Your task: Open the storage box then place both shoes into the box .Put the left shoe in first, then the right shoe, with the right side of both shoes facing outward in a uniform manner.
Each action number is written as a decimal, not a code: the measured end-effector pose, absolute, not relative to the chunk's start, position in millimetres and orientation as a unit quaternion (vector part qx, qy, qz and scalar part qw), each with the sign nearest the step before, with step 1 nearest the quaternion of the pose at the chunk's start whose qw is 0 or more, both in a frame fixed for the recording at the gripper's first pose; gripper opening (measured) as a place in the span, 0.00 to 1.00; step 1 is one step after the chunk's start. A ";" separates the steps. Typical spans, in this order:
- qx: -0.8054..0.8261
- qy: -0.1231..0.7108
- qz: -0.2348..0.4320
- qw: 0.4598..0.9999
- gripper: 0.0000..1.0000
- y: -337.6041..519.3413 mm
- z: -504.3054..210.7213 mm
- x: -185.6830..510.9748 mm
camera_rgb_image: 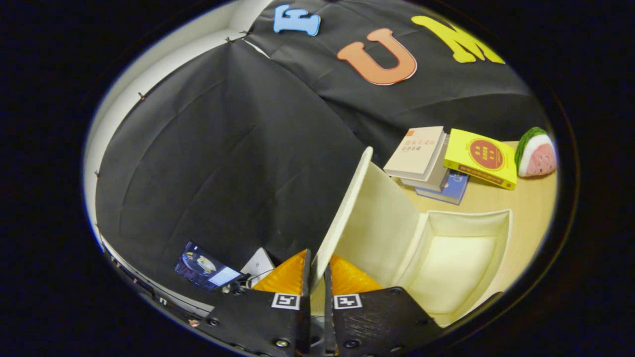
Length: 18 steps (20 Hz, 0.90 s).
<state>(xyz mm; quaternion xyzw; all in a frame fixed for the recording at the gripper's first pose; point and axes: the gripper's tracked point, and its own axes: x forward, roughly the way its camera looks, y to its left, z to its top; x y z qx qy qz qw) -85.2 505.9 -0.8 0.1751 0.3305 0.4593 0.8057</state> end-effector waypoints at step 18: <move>0.024 0.192 0.335 0.922 0.96 425.5 -13.1 -49.0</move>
